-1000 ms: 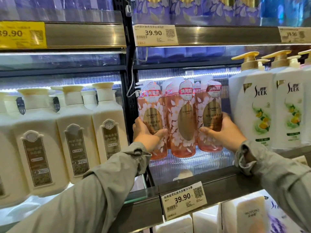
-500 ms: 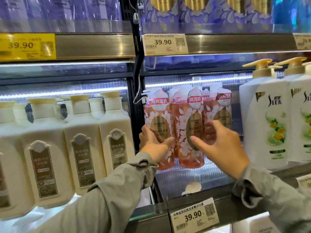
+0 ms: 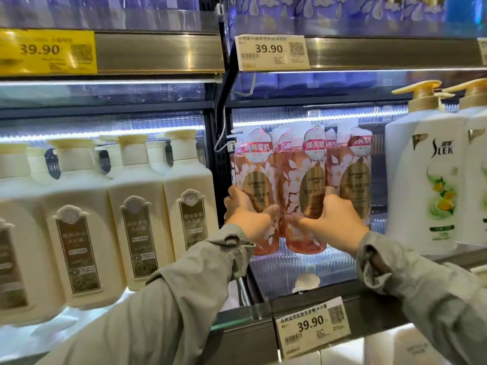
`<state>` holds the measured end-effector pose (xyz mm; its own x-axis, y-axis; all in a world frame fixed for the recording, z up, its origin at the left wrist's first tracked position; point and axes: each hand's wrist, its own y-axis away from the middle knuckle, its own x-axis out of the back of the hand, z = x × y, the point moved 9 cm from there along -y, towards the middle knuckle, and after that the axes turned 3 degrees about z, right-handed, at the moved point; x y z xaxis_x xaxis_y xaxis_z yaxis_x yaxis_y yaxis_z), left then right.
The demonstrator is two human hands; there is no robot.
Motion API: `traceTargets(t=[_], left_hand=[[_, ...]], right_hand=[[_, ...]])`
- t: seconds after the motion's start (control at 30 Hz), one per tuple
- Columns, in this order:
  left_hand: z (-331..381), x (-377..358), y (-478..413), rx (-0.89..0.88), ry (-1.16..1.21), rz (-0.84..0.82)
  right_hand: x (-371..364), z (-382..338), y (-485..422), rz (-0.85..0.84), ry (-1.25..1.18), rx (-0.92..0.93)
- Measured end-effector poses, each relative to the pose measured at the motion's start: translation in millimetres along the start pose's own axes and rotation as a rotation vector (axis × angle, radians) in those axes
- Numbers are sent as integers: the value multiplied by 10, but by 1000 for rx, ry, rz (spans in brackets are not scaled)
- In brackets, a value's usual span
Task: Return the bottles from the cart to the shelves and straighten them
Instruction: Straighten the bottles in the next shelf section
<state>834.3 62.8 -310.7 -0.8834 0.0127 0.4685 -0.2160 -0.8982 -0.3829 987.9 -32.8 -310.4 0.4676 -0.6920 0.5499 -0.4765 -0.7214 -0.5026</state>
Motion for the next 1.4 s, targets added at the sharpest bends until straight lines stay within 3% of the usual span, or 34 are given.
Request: traceTargets(t=[0.3,0.47,0.9,1.13,1.23,1.33,1.4], left_hand=[[71,54,192,-59,-83,-40],[135,58,305,-80,-23,-118],[231,124,545,-114,56,-104],[232,133,686,-139,125,58],[376,211,835,-256,116,241],[520,245,940,-349,66,379],[551,248,968,-373,37,446]], right_hand=[[174,-54,181,-3,13,37],[239,-35,255,-9,25,48],[302,-61,395,-40,-59,101],[353,51,485,-110,-263,143],[577,187,449,-17,-413,109],[868,301,380,175,-267,132],[882,358,347,182,-136,128]])
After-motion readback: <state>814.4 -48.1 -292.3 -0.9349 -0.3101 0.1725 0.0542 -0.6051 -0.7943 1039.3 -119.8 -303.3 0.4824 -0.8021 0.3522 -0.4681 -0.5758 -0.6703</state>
